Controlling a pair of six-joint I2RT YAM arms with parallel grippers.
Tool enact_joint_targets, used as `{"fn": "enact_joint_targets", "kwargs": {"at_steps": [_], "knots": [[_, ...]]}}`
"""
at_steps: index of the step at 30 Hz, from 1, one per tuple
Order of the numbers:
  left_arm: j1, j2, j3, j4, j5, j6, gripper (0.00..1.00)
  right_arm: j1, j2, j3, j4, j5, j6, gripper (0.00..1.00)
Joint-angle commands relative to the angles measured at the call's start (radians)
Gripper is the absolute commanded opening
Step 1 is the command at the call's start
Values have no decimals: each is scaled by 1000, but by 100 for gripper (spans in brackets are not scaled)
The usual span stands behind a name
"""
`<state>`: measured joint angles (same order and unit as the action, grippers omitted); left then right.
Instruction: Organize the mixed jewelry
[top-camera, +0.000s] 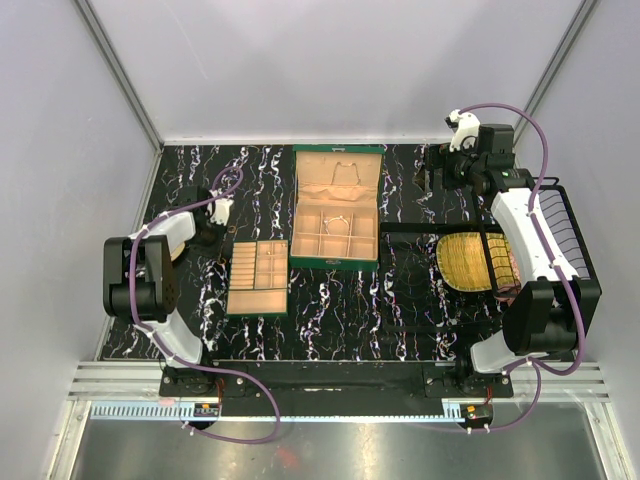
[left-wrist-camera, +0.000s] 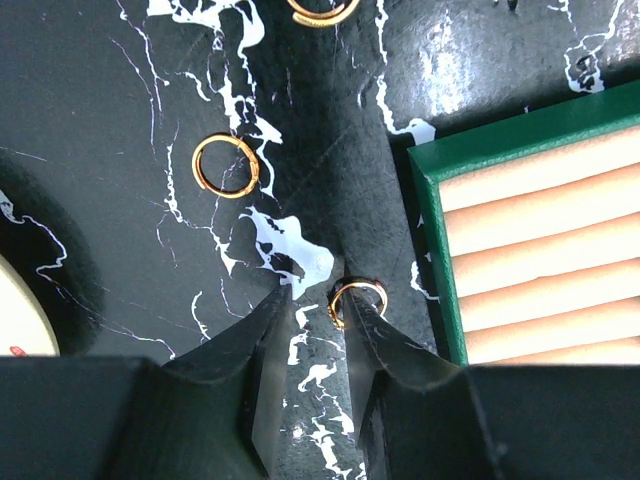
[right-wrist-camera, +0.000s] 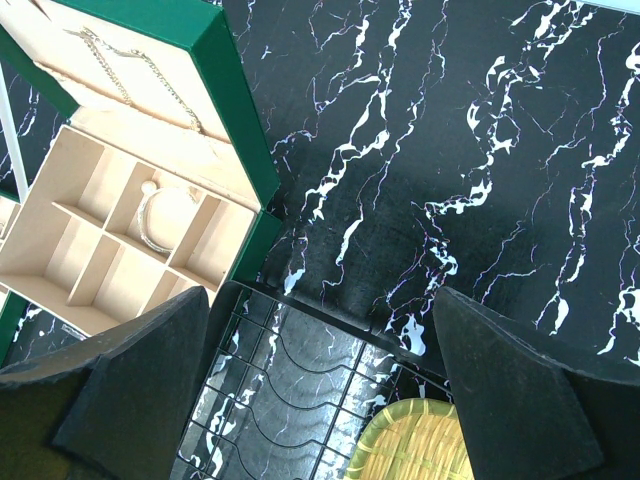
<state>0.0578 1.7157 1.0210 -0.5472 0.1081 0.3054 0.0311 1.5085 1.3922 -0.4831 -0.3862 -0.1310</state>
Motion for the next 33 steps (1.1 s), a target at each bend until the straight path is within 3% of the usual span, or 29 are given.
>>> {"fn": "enact_joint_targets", "kwargs": {"at_steps": [1,10,23,33], "knots": [[0,-18,-38,20,-25,0,31,3,-10,8,23,-17,-2,100],[-1,-51,-82,21,-21,-2,24,3,-7,8,23,-17,-1,100],[-1,-76,-82,6,-18,0,1,3,-8,10,23,-20,1,100],[-53,-229,-62,-11,-50,35,0,3,-2,11,23,-17,1,100]]}}
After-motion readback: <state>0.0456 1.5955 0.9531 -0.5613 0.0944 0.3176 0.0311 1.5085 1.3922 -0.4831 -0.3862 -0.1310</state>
